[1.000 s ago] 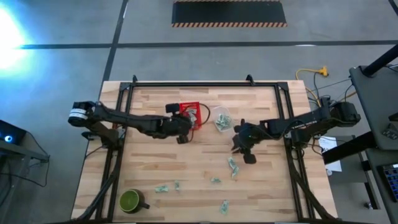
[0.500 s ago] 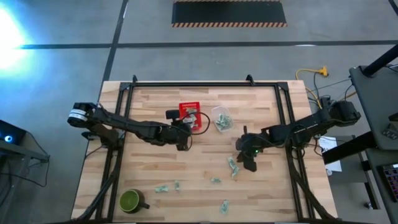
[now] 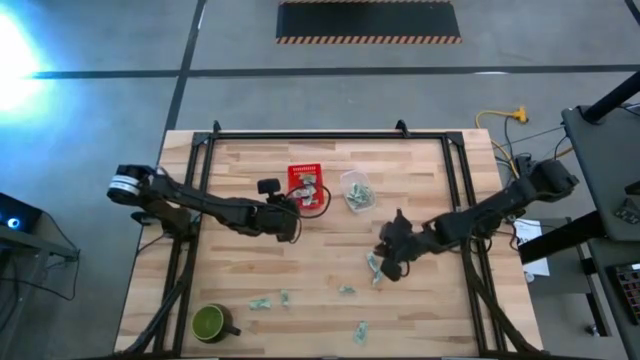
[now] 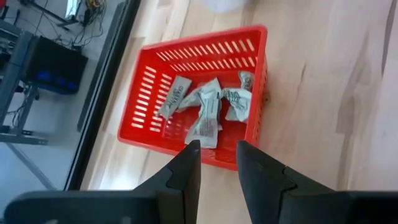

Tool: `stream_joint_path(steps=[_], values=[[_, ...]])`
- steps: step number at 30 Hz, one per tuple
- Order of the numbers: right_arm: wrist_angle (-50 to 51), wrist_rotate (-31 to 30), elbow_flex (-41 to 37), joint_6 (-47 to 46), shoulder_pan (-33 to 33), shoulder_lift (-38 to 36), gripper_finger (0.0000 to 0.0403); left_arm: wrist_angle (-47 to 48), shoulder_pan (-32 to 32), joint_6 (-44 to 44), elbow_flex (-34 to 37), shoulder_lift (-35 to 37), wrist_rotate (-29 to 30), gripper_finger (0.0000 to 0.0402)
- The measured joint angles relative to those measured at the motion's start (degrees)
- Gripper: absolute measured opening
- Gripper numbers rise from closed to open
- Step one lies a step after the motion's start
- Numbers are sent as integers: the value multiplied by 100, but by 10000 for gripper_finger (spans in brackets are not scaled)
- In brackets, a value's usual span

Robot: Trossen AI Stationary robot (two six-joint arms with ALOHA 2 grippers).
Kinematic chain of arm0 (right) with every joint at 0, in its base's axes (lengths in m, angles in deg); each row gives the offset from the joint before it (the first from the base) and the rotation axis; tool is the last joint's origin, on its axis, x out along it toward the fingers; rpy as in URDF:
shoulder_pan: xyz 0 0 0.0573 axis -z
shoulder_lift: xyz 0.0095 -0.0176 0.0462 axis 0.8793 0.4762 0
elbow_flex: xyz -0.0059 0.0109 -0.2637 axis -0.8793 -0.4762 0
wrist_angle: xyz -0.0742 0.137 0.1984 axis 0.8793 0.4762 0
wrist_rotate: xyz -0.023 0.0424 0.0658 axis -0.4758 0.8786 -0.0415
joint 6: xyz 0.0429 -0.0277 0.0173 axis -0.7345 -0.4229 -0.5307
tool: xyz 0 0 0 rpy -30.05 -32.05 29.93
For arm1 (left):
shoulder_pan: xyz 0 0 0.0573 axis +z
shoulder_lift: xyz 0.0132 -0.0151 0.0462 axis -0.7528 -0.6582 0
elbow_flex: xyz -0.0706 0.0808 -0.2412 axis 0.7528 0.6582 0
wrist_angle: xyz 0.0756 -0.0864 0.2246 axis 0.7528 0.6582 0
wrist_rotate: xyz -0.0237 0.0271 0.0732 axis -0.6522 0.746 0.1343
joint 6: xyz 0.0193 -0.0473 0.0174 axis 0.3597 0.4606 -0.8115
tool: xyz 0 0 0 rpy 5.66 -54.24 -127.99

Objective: Pick and place items into bin
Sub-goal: Put the white stevia packet into the transparent bin

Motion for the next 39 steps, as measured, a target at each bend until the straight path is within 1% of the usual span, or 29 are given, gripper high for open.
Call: stream_joint_path(steps=[3, 6, 13, 18, 22, 25, 30, 35, 39], values=[[3, -312, 13, -211, -206, 115, 68, -10, -8, -17, 0, 113, 0, 87], [7, -332, 13, -428, -322, 284, 68, -13, -71, -9, 0, 290, 2, 87], [-39, -100, 13, -667, -407, 651, 68, -171, -340, 9, 13, 621, 7, 87], [-46, 80, 11, -779, -404, 664, 68, -165, -422, -4, 13, 674, 151, 87], [-51, 85, 13, -863, -401, 644, 73, -161, -439, -1, 13, 673, 151, 87], [-57, 175, 11, -879, -401, 655, 93, -161, -439, -4, 15, 652, 149, 86], [-55, 172, 13, -905, -401, 660, 150, -161, -439, -8, 15, 654, 151, 86], [3, -109, 7, -1124, -401, 660, 207, -161, -439, -12, 17, 661, 151, 86], [-1, -320, 6, -1321, -401, 809, 240, -161, -446, -12, 17, 661, 151, 86]])
